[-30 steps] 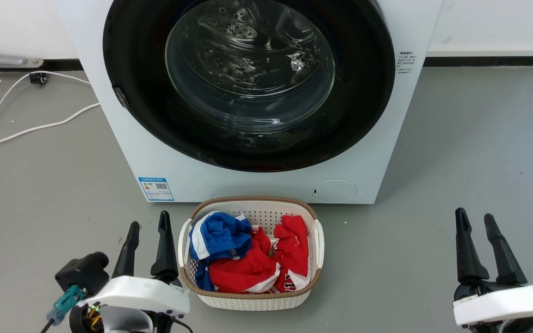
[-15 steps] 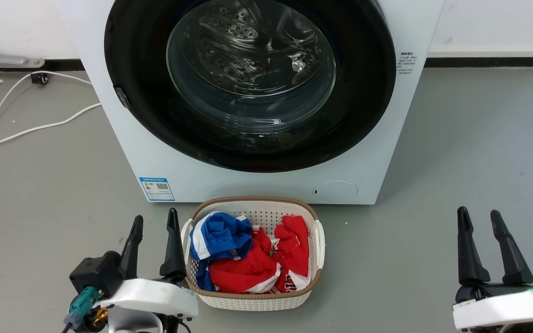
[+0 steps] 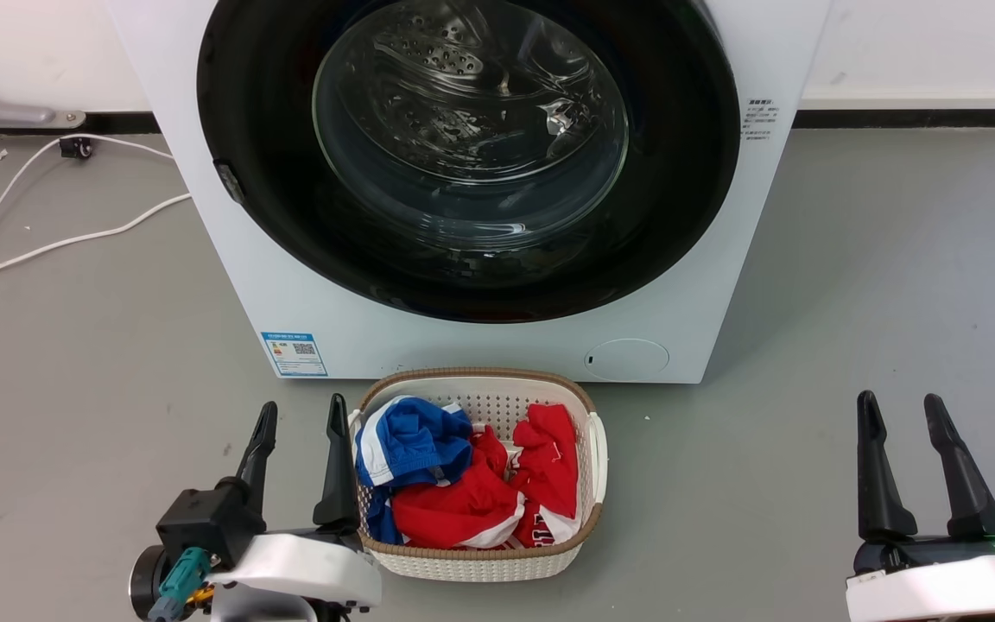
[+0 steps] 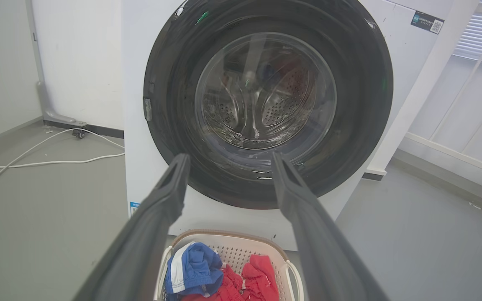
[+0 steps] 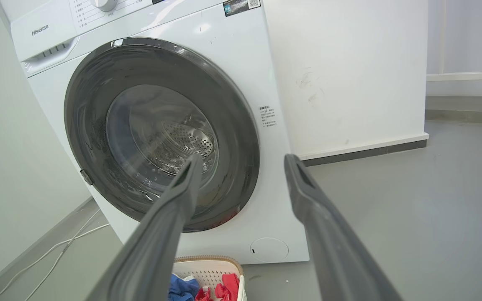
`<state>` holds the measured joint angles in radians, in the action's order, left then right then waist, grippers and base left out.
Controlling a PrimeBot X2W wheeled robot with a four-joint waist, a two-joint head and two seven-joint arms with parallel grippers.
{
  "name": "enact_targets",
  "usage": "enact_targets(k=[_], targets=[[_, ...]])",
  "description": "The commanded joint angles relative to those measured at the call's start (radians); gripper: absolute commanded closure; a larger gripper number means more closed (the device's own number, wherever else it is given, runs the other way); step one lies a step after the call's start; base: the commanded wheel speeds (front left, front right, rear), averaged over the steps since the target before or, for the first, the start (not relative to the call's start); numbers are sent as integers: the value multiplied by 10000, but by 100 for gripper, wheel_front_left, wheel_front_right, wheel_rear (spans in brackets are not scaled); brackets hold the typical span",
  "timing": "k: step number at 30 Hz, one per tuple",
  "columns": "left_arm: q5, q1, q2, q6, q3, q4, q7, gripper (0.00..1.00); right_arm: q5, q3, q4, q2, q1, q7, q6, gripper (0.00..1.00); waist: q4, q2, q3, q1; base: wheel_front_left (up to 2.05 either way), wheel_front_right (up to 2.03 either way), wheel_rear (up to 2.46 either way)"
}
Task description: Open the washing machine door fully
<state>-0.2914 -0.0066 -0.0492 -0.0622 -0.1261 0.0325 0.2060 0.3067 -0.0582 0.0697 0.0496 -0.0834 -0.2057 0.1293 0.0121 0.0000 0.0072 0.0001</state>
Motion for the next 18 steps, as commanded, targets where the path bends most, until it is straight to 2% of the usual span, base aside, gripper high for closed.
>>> enact_targets(k=[1,18], targets=[[211,55,-15,-34,-27,-91,99,0,-238,1,135,15,-18,-97,22,0,7,0,3,-1,0,0,0],[1163,191,-15,-70,-163,46,425,0,-1138,4,213,13,-215,-419,22,0,38,0,10,-1,0,0,0]])
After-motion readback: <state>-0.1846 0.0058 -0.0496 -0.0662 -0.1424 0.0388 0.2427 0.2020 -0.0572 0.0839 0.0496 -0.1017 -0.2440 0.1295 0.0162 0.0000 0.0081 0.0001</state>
